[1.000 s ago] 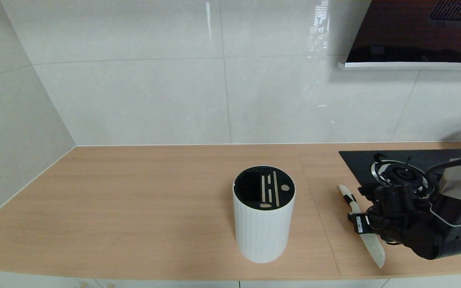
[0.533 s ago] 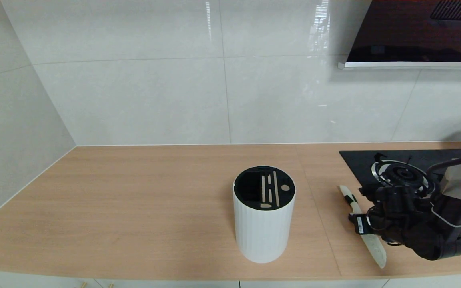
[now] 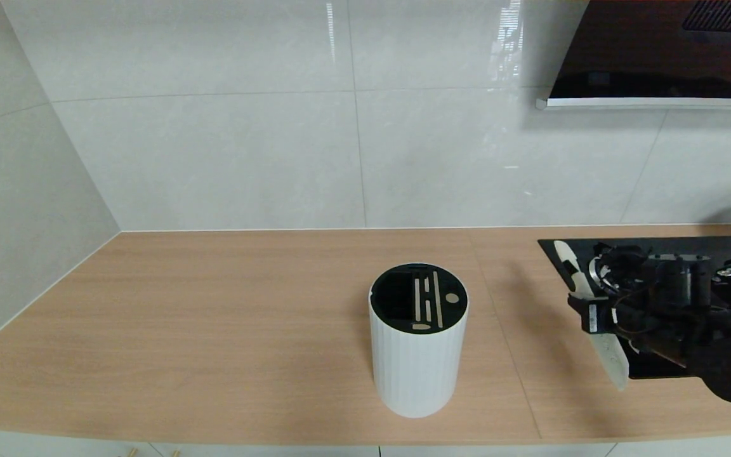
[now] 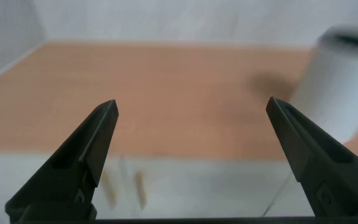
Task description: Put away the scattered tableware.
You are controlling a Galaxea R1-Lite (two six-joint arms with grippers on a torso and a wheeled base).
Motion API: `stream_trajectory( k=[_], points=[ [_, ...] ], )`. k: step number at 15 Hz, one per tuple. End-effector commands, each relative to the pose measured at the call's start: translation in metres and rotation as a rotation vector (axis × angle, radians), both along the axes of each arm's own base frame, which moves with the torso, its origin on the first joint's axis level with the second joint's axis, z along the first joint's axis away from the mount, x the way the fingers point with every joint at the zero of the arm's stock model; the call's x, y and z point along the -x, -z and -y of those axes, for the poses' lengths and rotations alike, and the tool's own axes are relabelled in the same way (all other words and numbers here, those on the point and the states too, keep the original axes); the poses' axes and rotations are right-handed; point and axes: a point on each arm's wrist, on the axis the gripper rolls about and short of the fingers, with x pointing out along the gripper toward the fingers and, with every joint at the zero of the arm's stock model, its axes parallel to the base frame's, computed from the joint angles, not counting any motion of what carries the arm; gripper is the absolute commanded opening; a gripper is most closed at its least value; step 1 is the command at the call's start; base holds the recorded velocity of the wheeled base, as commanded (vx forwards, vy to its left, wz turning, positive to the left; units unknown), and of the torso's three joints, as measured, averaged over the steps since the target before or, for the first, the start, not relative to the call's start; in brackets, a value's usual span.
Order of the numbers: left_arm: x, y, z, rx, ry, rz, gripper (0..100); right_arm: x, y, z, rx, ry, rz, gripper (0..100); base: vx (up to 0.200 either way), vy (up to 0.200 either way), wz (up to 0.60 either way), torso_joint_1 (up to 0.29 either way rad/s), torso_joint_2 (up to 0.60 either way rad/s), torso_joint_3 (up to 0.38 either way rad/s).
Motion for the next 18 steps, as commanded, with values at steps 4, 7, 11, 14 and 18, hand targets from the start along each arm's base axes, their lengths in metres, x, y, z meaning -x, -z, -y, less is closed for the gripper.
stream_trajectory(
  k=[4,7,11,14,18],
  points=[
    [-0.055,-0.124,0.007,-0.101,0.304,-0.168,100,0.019,-0.135,-0.046,-0.053,-0.098,0.355,0,0.000,0.000,0.00,0.000,0.00,0.000],
    [-0.125,-0.156,0.012,-0.132,0.394,-0.242,100,0.040,-0.173,-0.084,-0.110,-0.187,0.478,0,0.000,0.000,0.00,0.000,0.00,0.000],
    [-0.180,-0.159,0.051,0.037,0.628,-0.228,100,0.076,-0.162,-0.117,-0.147,-0.293,0.434,0,0.000,0.000,0.00,0.000,0.00,0.000],
    [-0.209,-0.143,0.064,0.063,0.650,-0.250,100,0.094,-0.159,-0.131,-0.160,-0.370,0.419,0,0.000,0.000,0.00,0.000,0.00,0.000],
    [-0.217,-0.129,0.108,0.227,0.823,-0.396,100,0.124,-0.155,-0.149,-0.176,-0.487,0.396,0,0.000,0.000,0.00,0.000,0.00,0.000]
  ],
)
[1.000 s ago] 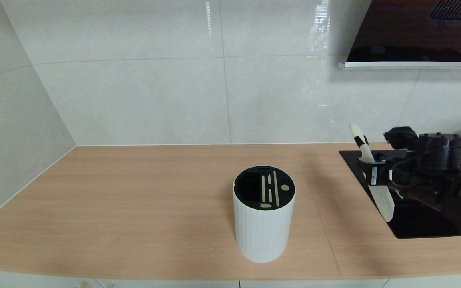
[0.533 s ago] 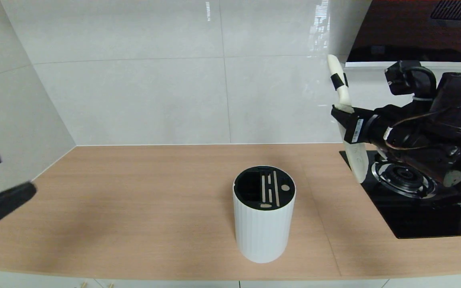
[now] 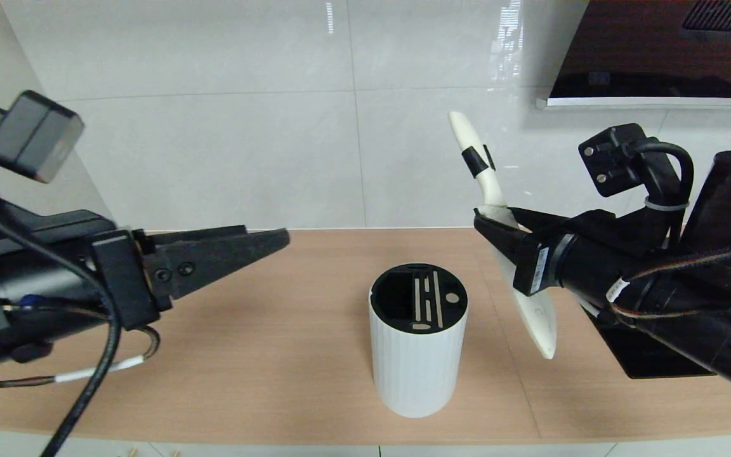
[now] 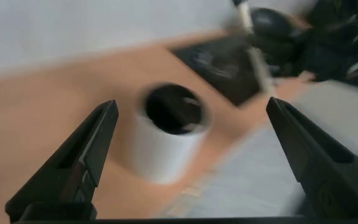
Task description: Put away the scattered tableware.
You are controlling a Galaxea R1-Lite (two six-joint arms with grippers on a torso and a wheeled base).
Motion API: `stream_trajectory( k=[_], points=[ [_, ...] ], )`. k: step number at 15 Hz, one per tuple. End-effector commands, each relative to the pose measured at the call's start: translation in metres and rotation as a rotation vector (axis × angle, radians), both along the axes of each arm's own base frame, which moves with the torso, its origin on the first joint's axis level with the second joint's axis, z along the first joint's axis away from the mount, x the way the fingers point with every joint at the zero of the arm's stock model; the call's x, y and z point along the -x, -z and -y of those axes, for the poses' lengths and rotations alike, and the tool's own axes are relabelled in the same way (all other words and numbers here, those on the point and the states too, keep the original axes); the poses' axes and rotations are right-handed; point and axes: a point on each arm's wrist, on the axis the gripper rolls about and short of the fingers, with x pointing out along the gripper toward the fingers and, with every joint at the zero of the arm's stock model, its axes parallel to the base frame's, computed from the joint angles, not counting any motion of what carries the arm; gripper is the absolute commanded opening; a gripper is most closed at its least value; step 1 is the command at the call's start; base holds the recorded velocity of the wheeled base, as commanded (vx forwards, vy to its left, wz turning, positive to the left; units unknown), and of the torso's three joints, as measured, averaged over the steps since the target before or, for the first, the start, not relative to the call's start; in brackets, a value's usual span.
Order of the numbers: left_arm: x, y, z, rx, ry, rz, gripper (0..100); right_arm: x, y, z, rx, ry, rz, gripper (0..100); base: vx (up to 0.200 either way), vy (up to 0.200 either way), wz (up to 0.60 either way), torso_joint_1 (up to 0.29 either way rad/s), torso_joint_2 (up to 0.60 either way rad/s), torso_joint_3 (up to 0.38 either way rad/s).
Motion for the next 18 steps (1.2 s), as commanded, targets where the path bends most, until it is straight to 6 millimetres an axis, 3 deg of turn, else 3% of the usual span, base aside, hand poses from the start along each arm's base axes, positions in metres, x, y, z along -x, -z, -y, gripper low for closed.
stream_trajectory(
  k=[1,3,7,13,18],
  points=[
    [-0.018,0.017,0.032,0.042,0.089,-0.097,100,0.012,0.003,-0.008,0.006,-0.052,-0.008,0,0.000,0.000,0.00,0.000,0.00,0.000],
    [-0.033,0.031,0.050,0.077,0.116,-0.066,100,0.017,0.007,-0.018,0.015,-0.092,-0.020,0,0.000,0.000,0.00,0.000,0.00,0.000],
    [-0.036,0.041,0.079,0.208,0.163,-0.085,100,0.024,0.022,-0.043,0.017,-0.165,-0.077,0,0.000,0.000,0.00,0.000,0.00,0.000],
    [-0.048,0.049,0.086,0.211,0.087,-0.075,100,0.038,0.024,-0.058,-0.013,-0.224,-0.080,0,0.000,0.000,0.00,0.000,0.00,0.000],
    [-0.046,0.045,0.089,0.242,0.087,-0.034,100,0.044,0.028,-0.064,-0.005,-0.256,-0.089,0,0.000,0.000,0.00,0.000,0.00,0.000]
  ],
)
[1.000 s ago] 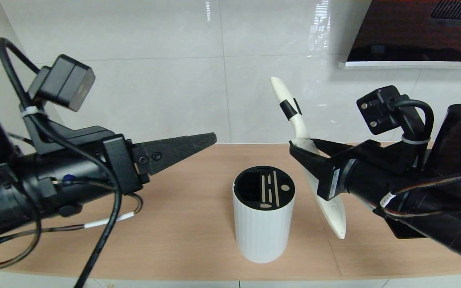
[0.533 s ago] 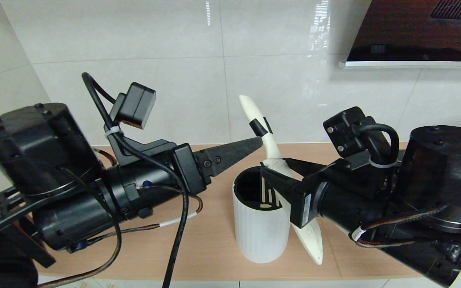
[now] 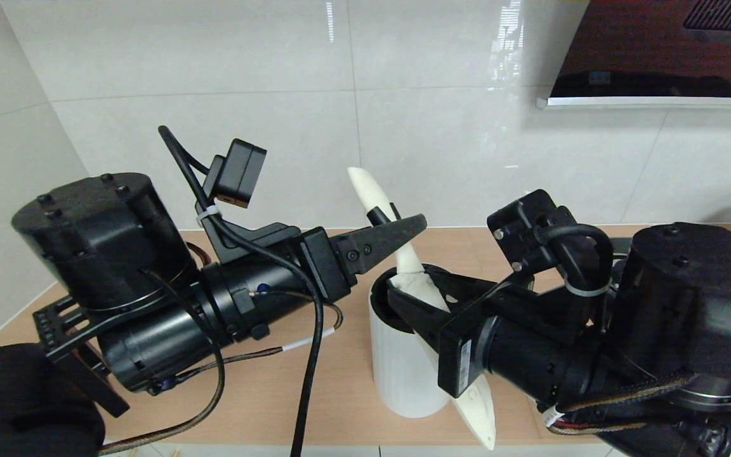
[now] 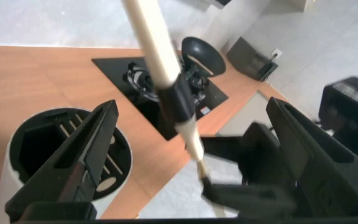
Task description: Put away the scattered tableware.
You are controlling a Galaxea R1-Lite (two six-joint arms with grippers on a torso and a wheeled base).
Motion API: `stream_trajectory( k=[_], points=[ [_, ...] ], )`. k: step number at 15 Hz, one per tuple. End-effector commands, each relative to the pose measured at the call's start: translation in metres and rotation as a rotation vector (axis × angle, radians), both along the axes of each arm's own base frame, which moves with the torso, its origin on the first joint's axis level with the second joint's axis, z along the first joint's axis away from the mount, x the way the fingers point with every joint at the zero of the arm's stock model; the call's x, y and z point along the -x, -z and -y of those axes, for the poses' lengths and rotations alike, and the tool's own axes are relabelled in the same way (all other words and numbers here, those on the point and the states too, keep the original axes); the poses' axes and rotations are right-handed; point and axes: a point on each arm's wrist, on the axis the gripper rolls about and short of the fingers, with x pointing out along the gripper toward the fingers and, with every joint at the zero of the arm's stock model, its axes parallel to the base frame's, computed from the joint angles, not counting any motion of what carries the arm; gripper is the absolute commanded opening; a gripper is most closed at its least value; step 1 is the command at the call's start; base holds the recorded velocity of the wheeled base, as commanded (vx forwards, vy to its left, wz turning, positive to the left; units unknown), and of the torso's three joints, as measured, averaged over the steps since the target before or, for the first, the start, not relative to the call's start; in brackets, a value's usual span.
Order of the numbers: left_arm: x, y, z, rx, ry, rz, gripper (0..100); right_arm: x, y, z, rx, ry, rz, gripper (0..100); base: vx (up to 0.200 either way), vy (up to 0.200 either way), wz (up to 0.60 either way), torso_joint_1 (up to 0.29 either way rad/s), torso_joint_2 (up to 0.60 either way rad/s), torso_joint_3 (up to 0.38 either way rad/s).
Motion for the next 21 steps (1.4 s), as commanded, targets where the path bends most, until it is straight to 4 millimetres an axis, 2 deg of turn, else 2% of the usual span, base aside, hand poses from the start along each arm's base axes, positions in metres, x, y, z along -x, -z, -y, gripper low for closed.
stream_trajectory(
  k=[1,10,21],
  points=[
    [-0.001,0.002,0.001,-0.005,0.002,-0.005,100,0.002,0.003,-0.003,0.009,-0.011,-0.005,0,0.000,0.000,0.00,0.000,0.00,0.000],
    [-0.002,0.001,0.002,0.007,-0.007,0.007,100,0.012,0.006,-0.008,0.017,-0.050,-0.008,0,0.000,0.000,0.00,0.000,0.00,0.000],
    [-0.005,0.005,0.004,-0.018,-0.036,0.020,100,0.013,0.006,-0.007,0.017,-0.048,-0.008,0,0.000,0.000,0.00,0.000,0.00,0.000]
  ],
)
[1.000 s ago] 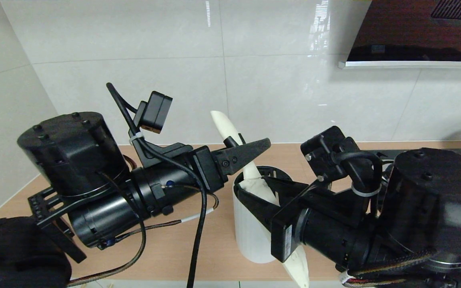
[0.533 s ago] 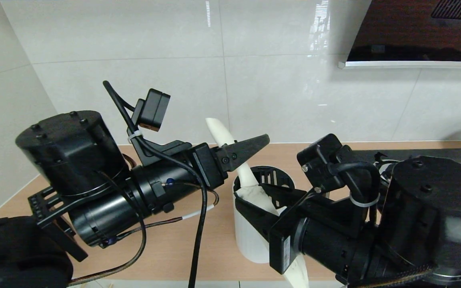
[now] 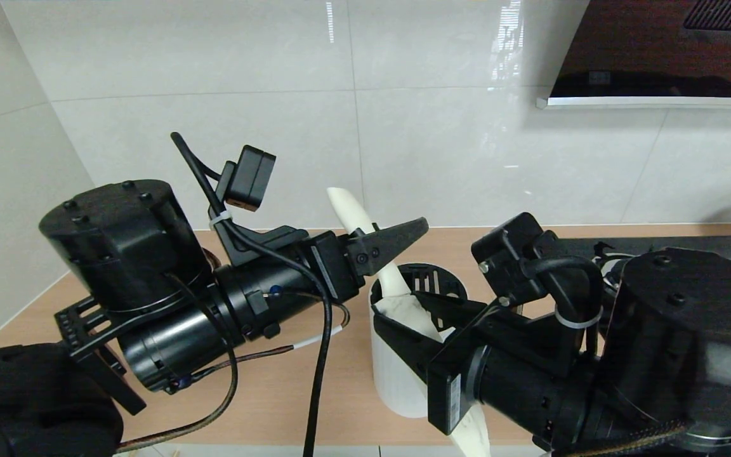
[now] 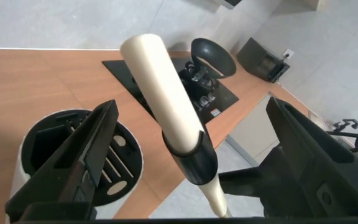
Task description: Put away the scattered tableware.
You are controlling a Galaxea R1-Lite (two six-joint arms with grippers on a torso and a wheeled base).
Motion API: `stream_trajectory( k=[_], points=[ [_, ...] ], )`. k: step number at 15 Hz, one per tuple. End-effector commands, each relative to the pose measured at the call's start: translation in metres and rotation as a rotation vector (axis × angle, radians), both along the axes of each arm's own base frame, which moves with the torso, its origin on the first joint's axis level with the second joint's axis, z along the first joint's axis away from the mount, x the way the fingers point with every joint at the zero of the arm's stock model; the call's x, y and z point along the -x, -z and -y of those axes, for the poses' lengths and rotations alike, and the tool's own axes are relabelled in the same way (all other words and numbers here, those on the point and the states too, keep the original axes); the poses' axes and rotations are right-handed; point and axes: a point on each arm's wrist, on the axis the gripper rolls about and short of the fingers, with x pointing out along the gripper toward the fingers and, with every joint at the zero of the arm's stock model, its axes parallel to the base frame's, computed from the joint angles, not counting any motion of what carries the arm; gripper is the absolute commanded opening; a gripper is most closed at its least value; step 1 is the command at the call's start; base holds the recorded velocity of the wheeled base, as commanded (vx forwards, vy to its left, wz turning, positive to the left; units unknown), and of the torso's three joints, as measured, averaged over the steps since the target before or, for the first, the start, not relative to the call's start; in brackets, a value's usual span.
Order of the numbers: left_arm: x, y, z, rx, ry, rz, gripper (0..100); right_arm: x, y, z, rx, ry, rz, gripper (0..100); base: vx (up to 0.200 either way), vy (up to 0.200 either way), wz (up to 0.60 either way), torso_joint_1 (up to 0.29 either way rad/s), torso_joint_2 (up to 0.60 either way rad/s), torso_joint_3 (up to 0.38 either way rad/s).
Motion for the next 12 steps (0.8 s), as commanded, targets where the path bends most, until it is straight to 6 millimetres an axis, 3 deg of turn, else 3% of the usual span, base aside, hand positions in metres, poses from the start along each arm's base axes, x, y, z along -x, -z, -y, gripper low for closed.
stream_trajectory(
  k=[1,3,4,12],
  points=[
    [0.0003,-0.0006,-0.0002,0.002,0.000,0.001,100,0.0003,-0.0006,0.0002,-0.002,-0.001,0.001,0,0.000,0.000,0.00,0.000,0.00,0.000],
    [0.0003,-0.0006,-0.0002,0.002,0.000,0.001,100,0.0003,-0.0006,0.0002,-0.002,-0.001,0.001,0,0.000,0.000,0.00,0.000,0.00,0.000],
    [0.0003,-0.0006,-0.0002,0.002,0.000,0.001,0,0.0003,-0.0006,0.0002,-0.002,-0.001,0.001,0,0.000,0.000,0.00,0.000,0.00,0.000],
    [-0.0002,0.0021,0.0001,-0.023,-0.003,0.017,0,0.0000,-0.0010,0.0004,-0.003,0.016,0.003,0,0.000,0.000,0.00,0.000,0.00,0.000]
  ],
)
